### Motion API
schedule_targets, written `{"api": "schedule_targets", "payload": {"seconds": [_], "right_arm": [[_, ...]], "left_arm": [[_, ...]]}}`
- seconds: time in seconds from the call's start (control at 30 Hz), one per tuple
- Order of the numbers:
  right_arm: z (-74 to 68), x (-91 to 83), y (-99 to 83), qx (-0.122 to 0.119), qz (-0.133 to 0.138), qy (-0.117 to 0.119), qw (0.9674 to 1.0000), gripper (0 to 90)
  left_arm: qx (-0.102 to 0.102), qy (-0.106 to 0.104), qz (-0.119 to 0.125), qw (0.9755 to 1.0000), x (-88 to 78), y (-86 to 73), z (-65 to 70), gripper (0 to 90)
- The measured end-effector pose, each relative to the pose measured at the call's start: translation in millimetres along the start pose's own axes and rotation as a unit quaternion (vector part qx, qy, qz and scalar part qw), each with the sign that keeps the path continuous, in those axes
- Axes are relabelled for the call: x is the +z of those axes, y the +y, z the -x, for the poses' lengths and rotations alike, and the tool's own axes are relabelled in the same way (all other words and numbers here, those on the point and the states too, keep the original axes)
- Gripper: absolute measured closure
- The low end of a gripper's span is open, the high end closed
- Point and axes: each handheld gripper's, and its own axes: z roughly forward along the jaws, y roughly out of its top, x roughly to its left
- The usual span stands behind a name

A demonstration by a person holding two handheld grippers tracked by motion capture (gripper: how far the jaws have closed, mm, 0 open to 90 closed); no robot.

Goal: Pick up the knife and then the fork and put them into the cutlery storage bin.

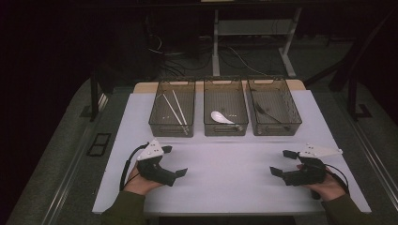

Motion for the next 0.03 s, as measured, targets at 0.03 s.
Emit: {"api": "schedule_targets", "payload": {"seconds": [0.03], "right_arm": [[0.0, -0.1, 0.1, 0.000, 0.000, 0.000, 1.0000, 12.3]], "left_arm": [[0.000, 0.000, 0.000, 1.0000, 0.0, 0.1, 0.0, 0.0]]}}
